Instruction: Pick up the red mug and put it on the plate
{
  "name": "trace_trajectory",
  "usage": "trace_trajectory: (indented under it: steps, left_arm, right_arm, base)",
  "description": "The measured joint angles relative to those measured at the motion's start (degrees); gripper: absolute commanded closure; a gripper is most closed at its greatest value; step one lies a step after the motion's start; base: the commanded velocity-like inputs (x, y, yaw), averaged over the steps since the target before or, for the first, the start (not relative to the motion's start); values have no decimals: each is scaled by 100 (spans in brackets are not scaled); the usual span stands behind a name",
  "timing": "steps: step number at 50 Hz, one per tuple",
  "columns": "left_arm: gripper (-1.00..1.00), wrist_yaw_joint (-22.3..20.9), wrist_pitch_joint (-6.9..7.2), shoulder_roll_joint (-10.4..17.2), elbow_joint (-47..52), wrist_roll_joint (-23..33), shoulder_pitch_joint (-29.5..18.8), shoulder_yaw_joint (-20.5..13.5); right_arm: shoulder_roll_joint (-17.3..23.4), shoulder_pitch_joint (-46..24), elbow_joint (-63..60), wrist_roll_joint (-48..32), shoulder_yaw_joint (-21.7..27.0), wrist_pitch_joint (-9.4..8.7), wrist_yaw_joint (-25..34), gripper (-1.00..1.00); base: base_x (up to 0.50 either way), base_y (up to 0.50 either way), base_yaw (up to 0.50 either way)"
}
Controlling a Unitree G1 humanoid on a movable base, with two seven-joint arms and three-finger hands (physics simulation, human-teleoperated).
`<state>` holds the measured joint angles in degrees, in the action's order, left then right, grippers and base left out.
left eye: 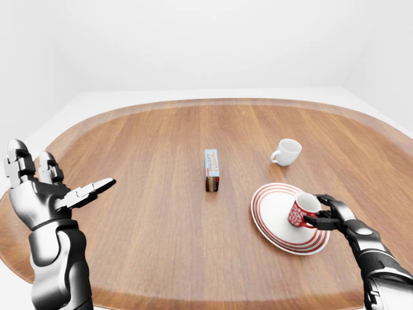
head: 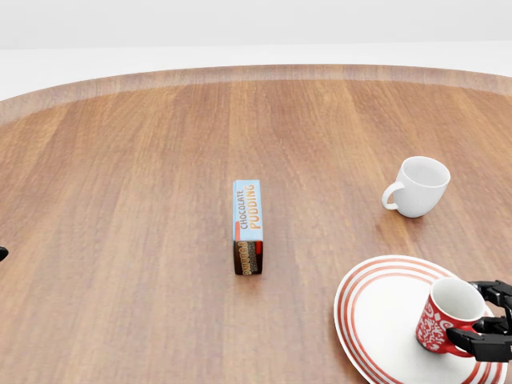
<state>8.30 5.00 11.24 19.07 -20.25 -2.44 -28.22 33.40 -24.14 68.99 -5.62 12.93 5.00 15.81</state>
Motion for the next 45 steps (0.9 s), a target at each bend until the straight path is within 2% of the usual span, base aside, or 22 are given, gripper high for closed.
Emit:
trace_trajectory:
  steps: [3, 6, 7, 9, 10, 22, 28, 31, 36, 45]
  left_arm:
    - [-100, 0, 0, -1, 0, 1, 0, 1]
    - [-100, 0, 0, -2, 3, 3, 1, 2]
    - [-100, 0, 0, -2, 3, 3, 1, 2]
    - [-100, 0, 0, -3, 3, 4, 1, 2]
    - [-100, 0, 0, -3, 3, 4, 1, 2]
    - [-100, -2, 0, -2, -17, 6, -4, 6]
    - [-100, 2, 0, 0, -16, 5, -5, 7]
    - [-100, 2, 0, 0, -21, 5, -7, 9]
    - [-100, 6, 0, 0, -14, 5, -7, 10]
    - [-100, 4, 0, 0, -14, 2, -6, 7]
  right_arm:
    - [3, -1, 10, 10, -1, 0, -3, 11]
    - [7, -1, 12, 31, 1, 0, -7, 1]
    - [7, -1, 14, 38, 0, 0, -7, -18]
    - [8, -3, 17, 70, 3, 0, -9, -93]
    - [9, -5, 17, 86, 6, 0, -10, -100]
    - [50, 20, -95, 204, 60, 0, 8, -100]
    - [85, 257, -814, 277, 203, -30, 110, -100]
    - [75, 487, -1589, 314, 393, -260, 213, -100]
    - [-4, 912, -3278, 341, 893, -986, 500, -100]
    - [-240, 1380, -5927, 239, 1708, -1000, 1070, -100]
  base:
    - [0, 0, 0]
    - [0, 0, 0]
    - [0, 0, 0]
    - [0, 0, 0]
    - [0, 0, 0]
    - [0, 0, 0]
    - [0, 0, 0]
    - [0, 0, 0]
    - [0, 0, 0]
    - [0, 0, 0]
